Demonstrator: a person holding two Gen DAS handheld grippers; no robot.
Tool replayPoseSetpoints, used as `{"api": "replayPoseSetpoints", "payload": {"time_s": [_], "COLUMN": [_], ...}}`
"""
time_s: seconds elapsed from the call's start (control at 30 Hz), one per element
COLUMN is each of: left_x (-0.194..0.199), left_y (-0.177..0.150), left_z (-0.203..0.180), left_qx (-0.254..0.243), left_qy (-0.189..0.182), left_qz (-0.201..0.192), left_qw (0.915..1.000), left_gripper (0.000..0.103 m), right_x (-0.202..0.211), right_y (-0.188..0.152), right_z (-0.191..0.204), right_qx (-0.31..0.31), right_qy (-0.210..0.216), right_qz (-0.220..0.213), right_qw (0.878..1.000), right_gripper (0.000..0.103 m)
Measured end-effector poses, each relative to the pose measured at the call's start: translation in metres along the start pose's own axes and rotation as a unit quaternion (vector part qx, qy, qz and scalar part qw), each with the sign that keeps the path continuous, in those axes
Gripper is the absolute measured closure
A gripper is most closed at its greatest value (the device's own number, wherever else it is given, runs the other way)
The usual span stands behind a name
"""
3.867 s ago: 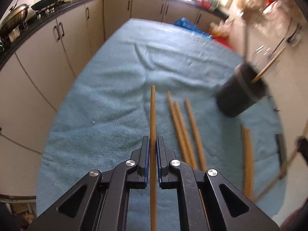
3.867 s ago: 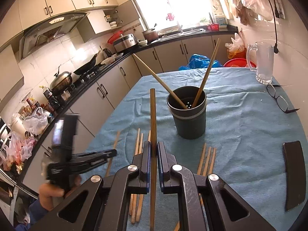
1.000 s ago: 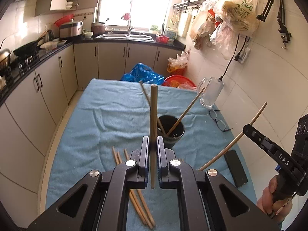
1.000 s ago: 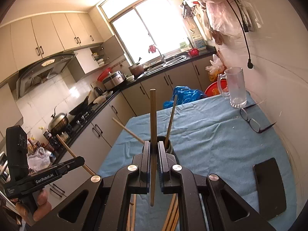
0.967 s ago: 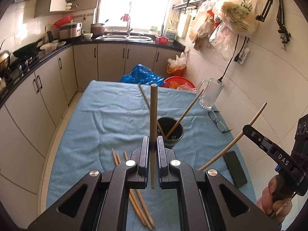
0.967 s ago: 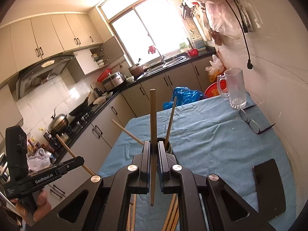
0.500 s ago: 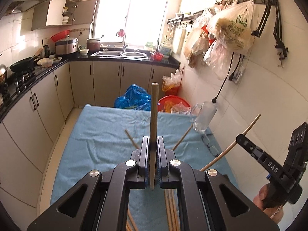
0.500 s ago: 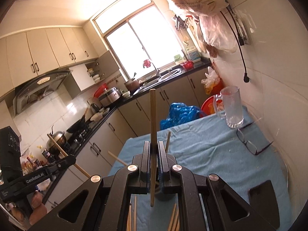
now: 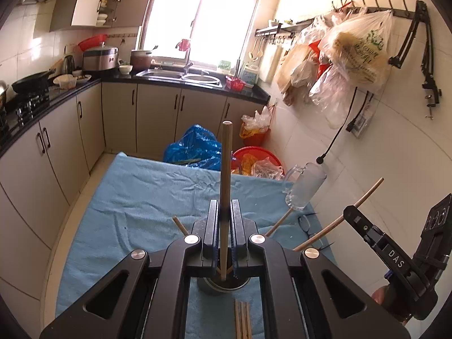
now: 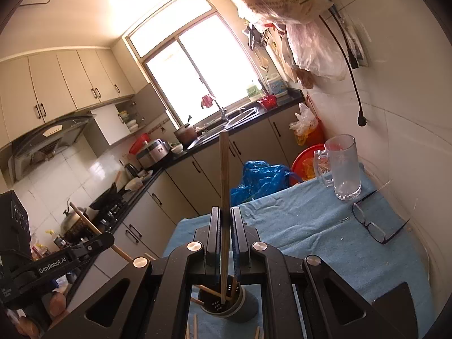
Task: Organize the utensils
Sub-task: 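Lower both chopsticks into the black cup and open both tools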
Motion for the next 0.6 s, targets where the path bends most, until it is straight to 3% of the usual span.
{"api": "replayPoseSetpoints", "payload": {"time_s": [0.4, 0.6], "left_x": [-0.054, -0.061], "left_y": [-0.036, -0.040], "left_z": [0.019, 0.027], "left_qx": [0.006, 0.006], "left_qy": [0.005, 0.012], "left_qz": [0.059, 0.059], "left_qw": [0.9982, 0.9981], "left_gripper": [0.096, 0.096], "right_x": [-0.062, -0.077], "right_y": [-0.049, -0.066], "right_z": [-0.016, -0.018], "right_qx": [-0.008, -0.009], "right_qy": [-0.009, -0.007], "right_qz": [0.083, 0.107], "right_qw": [0.997, 0.994], "right_gripper": [0.095, 0.093]}}
Point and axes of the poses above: each gripper's, at about its wrist camera, not at the fingertips, and x roughly against the way its jaws point, z to its left, y to its top, the point moved 9 cm from there along -x, roughly the way its jaws point, and after that the axes turned 1 degree about -x, right-handed, at the moved point
